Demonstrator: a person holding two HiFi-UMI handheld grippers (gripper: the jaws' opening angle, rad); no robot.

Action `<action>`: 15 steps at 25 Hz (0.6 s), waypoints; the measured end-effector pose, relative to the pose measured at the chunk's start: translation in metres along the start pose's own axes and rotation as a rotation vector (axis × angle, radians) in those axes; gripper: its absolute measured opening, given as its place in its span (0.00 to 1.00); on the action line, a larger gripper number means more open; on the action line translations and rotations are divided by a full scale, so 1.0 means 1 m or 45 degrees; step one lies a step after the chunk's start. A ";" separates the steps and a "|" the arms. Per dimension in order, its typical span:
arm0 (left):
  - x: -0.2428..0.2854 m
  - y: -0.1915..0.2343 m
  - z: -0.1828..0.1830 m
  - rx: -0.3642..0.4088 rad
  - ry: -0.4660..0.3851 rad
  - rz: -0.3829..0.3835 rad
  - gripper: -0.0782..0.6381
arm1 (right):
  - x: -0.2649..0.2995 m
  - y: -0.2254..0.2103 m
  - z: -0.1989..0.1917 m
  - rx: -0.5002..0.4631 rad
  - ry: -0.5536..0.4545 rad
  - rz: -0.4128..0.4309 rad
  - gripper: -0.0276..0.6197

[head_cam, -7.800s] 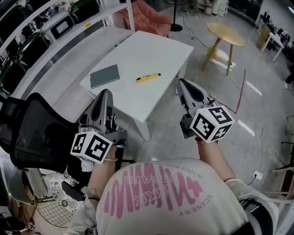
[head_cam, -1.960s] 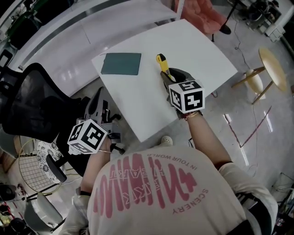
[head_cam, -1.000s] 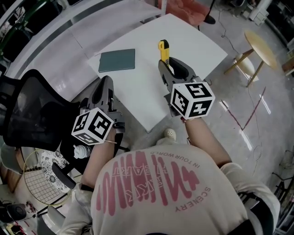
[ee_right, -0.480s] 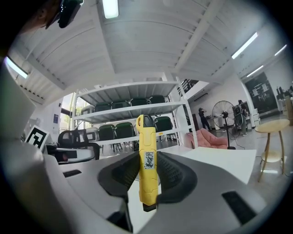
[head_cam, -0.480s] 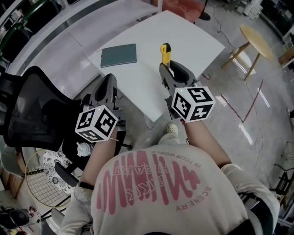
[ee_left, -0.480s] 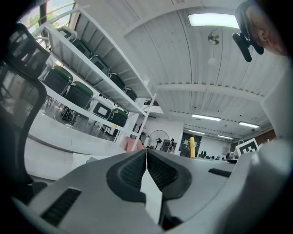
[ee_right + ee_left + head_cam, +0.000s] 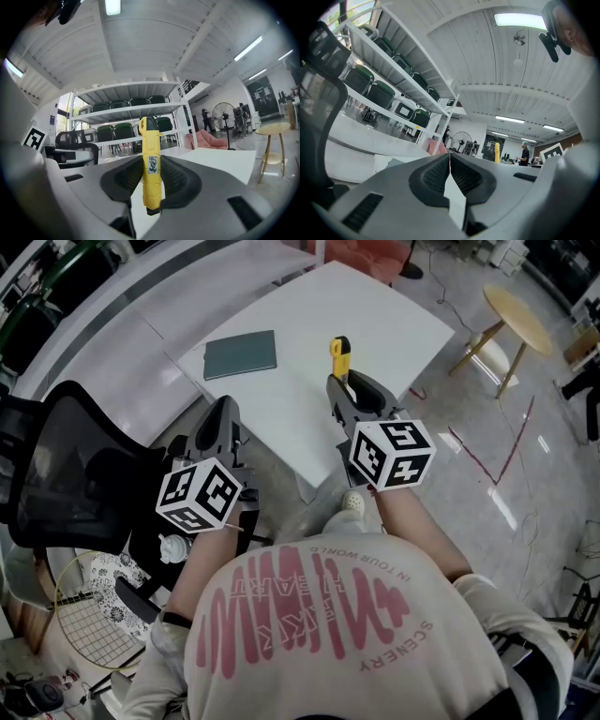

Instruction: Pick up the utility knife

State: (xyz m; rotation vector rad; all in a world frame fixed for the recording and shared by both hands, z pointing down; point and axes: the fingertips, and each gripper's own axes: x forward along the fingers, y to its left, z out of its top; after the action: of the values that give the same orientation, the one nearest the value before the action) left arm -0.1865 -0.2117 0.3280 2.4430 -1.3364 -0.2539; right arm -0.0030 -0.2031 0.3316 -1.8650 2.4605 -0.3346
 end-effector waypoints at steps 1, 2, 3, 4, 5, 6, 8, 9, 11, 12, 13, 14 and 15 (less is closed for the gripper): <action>-0.001 0.000 0.000 0.001 0.000 -0.002 0.14 | -0.001 0.000 -0.001 -0.003 0.003 -0.002 0.24; -0.001 0.000 0.001 0.001 0.000 -0.003 0.14 | -0.001 0.001 -0.001 -0.007 0.006 -0.005 0.24; -0.002 0.000 0.001 0.001 0.000 -0.004 0.14 | -0.002 0.001 -0.002 -0.011 0.008 -0.007 0.24; -0.002 0.000 0.001 0.001 0.001 -0.006 0.14 | -0.002 0.001 -0.002 -0.014 0.010 -0.010 0.24; -0.002 0.000 0.001 0.001 0.002 -0.008 0.14 | -0.003 0.001 -0.002 -0.016 0.011 -0.012 0.24; -0.002 0.000 0.001 0.002 0.004 -0.011 0.14 | -0.003 0.000 -0.002 -0.018 0.011 -0.015 0.24; -0.003 0.000 0.000 0.004 0.007 -0.016 0.14 | -0.004 0.001 -0.003 -0.022 0.011 -0.019 0.24; -0.004 -0.001 -0.001 0.002 0.007 -0.018 0.14 | -0.005 0.001 -0.004 -0.023 0.011 -0.019 0.24; -0.006 -0.002 -0.003 -0.008 0.007 -0.021 0.14 | -0.007 0.002 -0.006 -0.026 0.012 -0.019 0.24; -0.007 -0.003 -0.002 -0.007 0.006 -0.022 0.14 | -0.009 0.002 -0.006 -0.027 0.014 -0.019 0.24; -0.008 -0.004 -0.002 -0.002 0.005 -0.023 0.14 | -0.010 0.002 -0.006 -0.028 0.016 -0.019 0.24; -0.008 -0.005 -0.001 0.005 0.005 -0.025 0.14 | -0.010 0.003 -0.006 -0.029 0.018 -0.019 0.24; -0.009 -0.006 0.000 0.009 0.004 -0.027 0.14 | -0.011 0.003 -0.005 -0.030 0.020 -0.021 0.24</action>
State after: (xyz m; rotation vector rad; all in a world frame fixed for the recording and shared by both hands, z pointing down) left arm -0.1863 -0.2010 0.3255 2.4637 -1.3131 -0.2513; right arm -0.0032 -0.1911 0.3353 -1.8995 2.4714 -0.3233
